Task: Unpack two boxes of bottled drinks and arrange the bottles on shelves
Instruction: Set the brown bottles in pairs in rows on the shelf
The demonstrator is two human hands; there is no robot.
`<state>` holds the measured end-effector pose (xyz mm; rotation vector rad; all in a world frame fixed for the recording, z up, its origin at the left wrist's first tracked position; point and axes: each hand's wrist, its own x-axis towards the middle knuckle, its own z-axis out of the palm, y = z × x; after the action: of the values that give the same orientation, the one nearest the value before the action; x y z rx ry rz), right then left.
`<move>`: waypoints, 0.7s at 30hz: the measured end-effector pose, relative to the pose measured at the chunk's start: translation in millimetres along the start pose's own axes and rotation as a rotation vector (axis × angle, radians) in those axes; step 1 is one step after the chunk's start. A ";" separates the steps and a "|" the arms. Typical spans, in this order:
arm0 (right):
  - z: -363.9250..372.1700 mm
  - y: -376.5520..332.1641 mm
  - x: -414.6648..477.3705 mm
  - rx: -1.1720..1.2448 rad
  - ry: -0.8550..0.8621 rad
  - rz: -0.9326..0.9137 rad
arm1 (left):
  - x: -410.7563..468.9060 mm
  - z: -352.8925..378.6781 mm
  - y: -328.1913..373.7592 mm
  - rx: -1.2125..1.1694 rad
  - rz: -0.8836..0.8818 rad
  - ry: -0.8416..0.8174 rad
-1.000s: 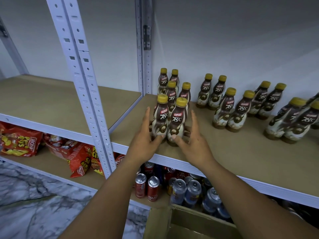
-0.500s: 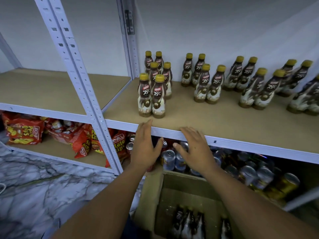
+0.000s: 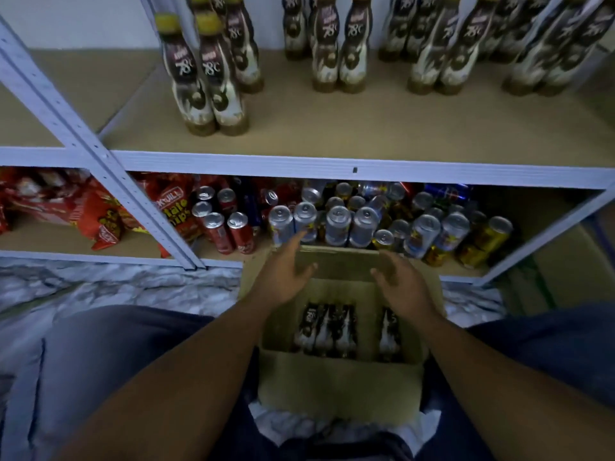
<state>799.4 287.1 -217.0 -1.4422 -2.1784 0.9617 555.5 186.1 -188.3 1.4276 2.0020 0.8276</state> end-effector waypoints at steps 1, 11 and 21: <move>4.0 11.4 -2.9 0.027 -0.024 0.061 | -1.2 9.2 -5.9 -0.014 -0.035 -0.036; 52.2 78.2 0.3 0.153 -0.249 0.413 | -5.8 91.7 -79.4 -0.166 -0.385 -0.188; 97.0 118.9 8.9 0.253 -0.234 0.661 | 18.3 139.6 -112.2 -0.267 -0.581 -0.256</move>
<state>814.4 291.6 -369.9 -2.0415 -1.6357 1.6258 581.9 199.3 -365.9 0.7003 1.8734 0.5859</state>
